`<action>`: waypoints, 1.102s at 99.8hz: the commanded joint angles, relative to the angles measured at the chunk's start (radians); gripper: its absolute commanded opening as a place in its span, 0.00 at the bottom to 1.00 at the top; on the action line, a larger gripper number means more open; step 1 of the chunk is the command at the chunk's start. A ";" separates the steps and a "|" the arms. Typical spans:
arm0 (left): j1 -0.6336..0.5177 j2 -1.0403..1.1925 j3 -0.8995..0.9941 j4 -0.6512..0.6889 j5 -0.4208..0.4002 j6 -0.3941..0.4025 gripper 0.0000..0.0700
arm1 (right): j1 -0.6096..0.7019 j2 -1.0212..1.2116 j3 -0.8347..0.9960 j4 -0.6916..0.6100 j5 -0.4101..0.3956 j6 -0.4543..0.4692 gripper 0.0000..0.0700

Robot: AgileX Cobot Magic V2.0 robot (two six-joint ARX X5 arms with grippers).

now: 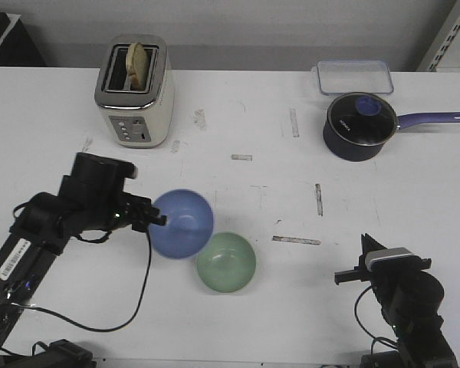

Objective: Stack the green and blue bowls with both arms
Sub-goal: 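Lift the blue bowl with the left gripper and lower it into the green bowl, then release the blue bowl and retract the left gripper toward rest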

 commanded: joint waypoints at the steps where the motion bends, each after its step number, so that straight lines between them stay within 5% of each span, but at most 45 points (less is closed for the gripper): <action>1: -0.081 0.026 0.014 0.011 0.002 0.000 0.00 | 0.000 0.003 0.007 0.009 -0.001 -0.004 0.01; 27: -0.253 0.171 0.014 0.078 -0.019 0.000 0.00 | 0.000 0.003 0.007 0.009 -0.001 -0.004 0.01; 77: -0.279 0.350 0.014 0.095 -0.022 0.000 0.02 | 0.000 0.003 0.007 0.009 -0.001 -0.004 0.01; 82: -0.279 0.350 0.014 0.095 -0.022 0.000 0.13 | 0.000 0.003 0.007 0.009 -0.001 -0.004 0.01; 100: -0.279 0.348 0.016 0.095 -0.022 -0.004 0.77 | 0.000 0.003 0.007 0.009 -0.001 -0.004 0.01; 110: -0.278 0.344 0.029 0.094 -0.022 -0.016 0.85 | 0.000 0.003 0.007 0.010 -0.001 -0.004 0.01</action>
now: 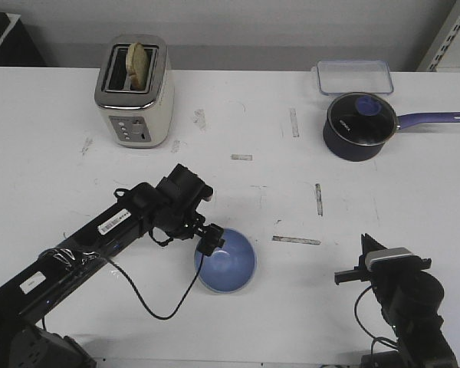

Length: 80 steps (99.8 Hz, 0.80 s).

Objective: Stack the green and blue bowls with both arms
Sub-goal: 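Release the blue bowl and retract the left gripper toward rest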

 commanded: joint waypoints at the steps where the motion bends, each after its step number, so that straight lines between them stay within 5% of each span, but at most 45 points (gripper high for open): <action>1: -0.009 0.006 0.032 -0.001 0.002 -0.014 0.85 | 0.000 0.003 0.007 0.009 -0.001 -0.004 0.01; 14: 0.004 -0.016 0.107 -0.009 0.001 -0.013 0.83 | 0.000 0.003 0.007 0.011 -0.001 -0.004 0.01; 36: 0.073 -0.077 0.238 -0.006 -0.098 -0.011 0.33 | 0.000 0.003 0.007 0.018 -0.001 -0.004 0.01; 50: 0.138 -0.142 0.259 -0.009 -0.186 0.021 0.18 | 0.000 0.003 0.007 0.017 -0.001 -0.004 0.01; 58: 0.181 -0.182 0.259 -0.043 -0.214 0.048 0.00 | 0.000 0.003 0.007 0.017 -0.001 -0.004 0.01; 80: 0.308 -0.297 0.179 -0.099 -0.381 0.050 0.00 | 0.000 0.003 0.007 0.018 -0.001 -0.003 0.01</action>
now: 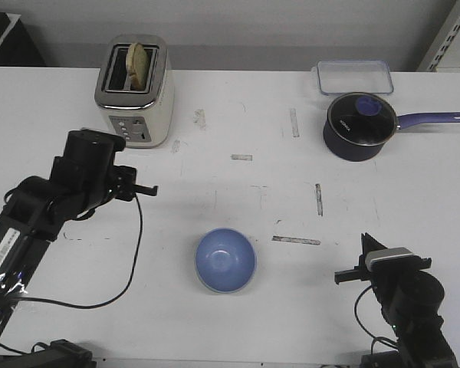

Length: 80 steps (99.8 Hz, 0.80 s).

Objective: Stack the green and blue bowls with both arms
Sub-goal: 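Release the blue bowl and retract the left gripper toward rest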

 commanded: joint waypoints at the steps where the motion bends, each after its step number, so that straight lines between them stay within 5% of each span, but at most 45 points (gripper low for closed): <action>1: 0.032 -0.036 -0.038 0.017 -0.043 0.012 0.00 | 0.000 0.003 0.008 0.010 -0.001 -0.003 0.01; 36: 0.217 -0.475 -0.621 0.394 -0.046 0.023 0.00 | 0.000 0.003 0.007 0.010 -0.001 0.003 0.01; 50: 0.241 -0.674 -0.840 0.504 -0.037 0.108 0.00 | 0.000 0.001 0.007 0.010 -0.001 0.003 0.01; 63: 0.243 -0.826 -0.983 0.590 0.076 0.224 0.00 | 0.000 0.001 0.007 0.010 -0.001 0.003 0.01; 80: 0.243 -0.930 -1.054 0.645 0.104 0.243 0.00 | 0.000 0.001 0.008 0.018 -0.001 0.003 0.01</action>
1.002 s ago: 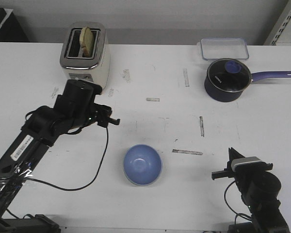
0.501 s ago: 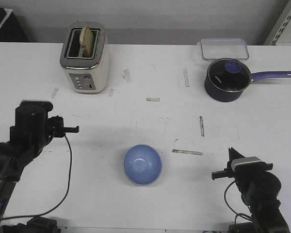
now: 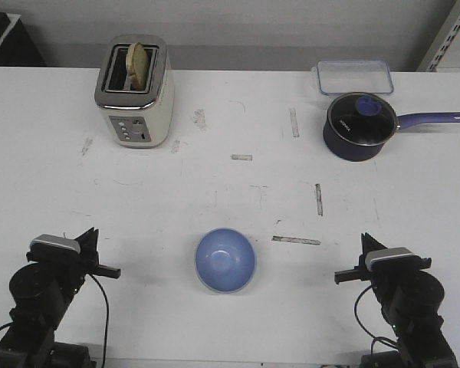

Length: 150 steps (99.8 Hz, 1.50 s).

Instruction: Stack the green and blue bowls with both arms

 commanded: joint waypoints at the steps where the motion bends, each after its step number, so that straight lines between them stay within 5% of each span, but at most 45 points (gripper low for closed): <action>1: 0.000 -0.013 0.005 0.022 0.000 0.030 0.00 | 0.000 0.001 0.008 0.016 0.000 0.002 0.01; 85: 0.002 -0.195 -0.006 0.031 0.001 0.026 0.00 | 0.000 0.001 0.008 0.039 -0.001 0.002 0.01; 108: 0.074 -0.360 -0.167 0.087 0.001 -0.061 0.00 | 0.000 0.001 0.008 0.039 0.000 0.002 0.01; 150: 0.154 -0.403 -0.487 0.332 0.034 -0.064 0.00 | 0.001 -0.001 0.008 0.046 -0.001 0.002 0.01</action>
